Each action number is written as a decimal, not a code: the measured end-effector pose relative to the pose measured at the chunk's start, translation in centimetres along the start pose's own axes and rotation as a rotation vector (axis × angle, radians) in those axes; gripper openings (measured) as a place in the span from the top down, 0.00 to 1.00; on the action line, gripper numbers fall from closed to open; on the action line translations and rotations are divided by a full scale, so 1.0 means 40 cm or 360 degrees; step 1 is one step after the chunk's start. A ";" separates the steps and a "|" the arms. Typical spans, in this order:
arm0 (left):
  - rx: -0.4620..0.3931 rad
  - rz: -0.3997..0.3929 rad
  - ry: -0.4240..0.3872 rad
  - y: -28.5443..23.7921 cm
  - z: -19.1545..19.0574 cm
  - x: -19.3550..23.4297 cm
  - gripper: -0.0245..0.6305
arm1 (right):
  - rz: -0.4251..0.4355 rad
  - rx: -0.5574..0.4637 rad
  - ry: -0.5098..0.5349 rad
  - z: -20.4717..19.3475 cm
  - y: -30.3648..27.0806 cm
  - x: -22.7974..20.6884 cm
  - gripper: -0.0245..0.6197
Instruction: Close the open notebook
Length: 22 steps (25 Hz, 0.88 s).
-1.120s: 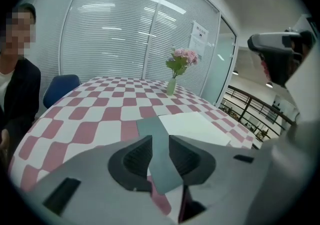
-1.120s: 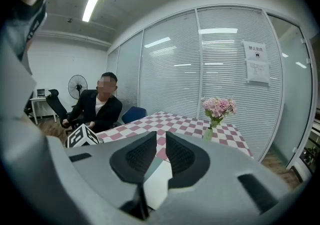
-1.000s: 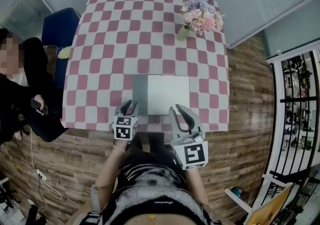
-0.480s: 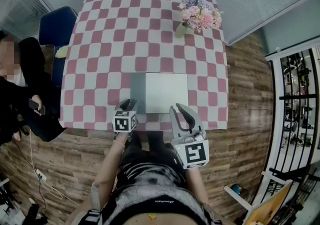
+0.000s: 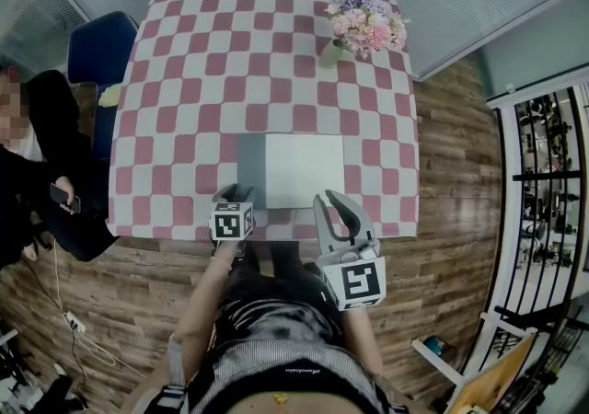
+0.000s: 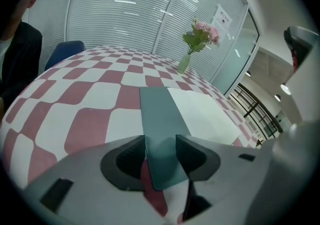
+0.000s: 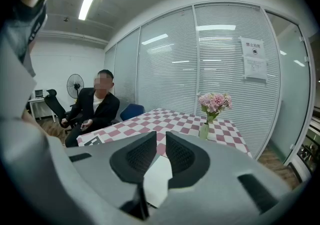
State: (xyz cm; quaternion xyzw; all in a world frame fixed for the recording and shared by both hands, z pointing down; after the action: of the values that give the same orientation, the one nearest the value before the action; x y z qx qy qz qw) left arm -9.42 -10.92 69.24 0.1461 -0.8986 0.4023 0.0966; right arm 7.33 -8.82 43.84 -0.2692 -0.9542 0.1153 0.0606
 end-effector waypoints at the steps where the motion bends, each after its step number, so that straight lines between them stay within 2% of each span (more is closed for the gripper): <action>1: -0.0003 0.0002 0.0005 -0.001 0.000 -0.002 0.71 | 0.0000 0.0000 0.0000 -0.001 0.000 -0.001 0.87; 5: -0.0006 -0.0014 0.0099 0.000 0.003 -0.002 0.70 | 0.0004 0.0006 -0.0006 -0.004 0.000 -0.001 0.87; 7: -0.0023 -0.0059 0.0246 -0.002 0.002 0.005 0.70 | 0.0006 0.0005 -0.0001 -0.005 -0.002 0.000 0.87; 10: -0.0076 -0.0173 0.0542 -0.010 -0.011 0.016 0.70 | -0.0001 0.0009 0.0005 -0.005 -0.002 0.000 0.87; 11: -0.0091 -0.0195 0.0593 -0.009 -0.013 0.020 0.70 | -0.0002 0.0010 0.0003 -0.004 -0.001 -0.001 0.87; 17: -0.0079 -0.0275 0.0585 -0.008 -0.011 0.007 0.70 | 0.0003 0.0002 0.0001 -0.003 0.000 -0.001 0.87; 22: -0.0119 -0.0374 0.0727 -0.003 0.001 -0.011 0.70 | 0.0008 -0.0015 -0.0003 0.000 0.001 -0.001 0.87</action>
State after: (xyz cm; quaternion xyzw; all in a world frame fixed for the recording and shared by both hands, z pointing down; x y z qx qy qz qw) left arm -8.97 -10.93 69.18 0.1512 -0.8446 0.3774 0.3484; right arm 7.38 -8.81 43.84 -0.2716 -0.9542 0.1113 0.0582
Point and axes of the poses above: the fingertips, and each gripper's own axes: y backward along the fingers, x to its left, z out of its top, the point moved 4 cm from there along y, backward along the fingers, and after that the axes turned 8 degrees about -x, right-handed, at the moved point
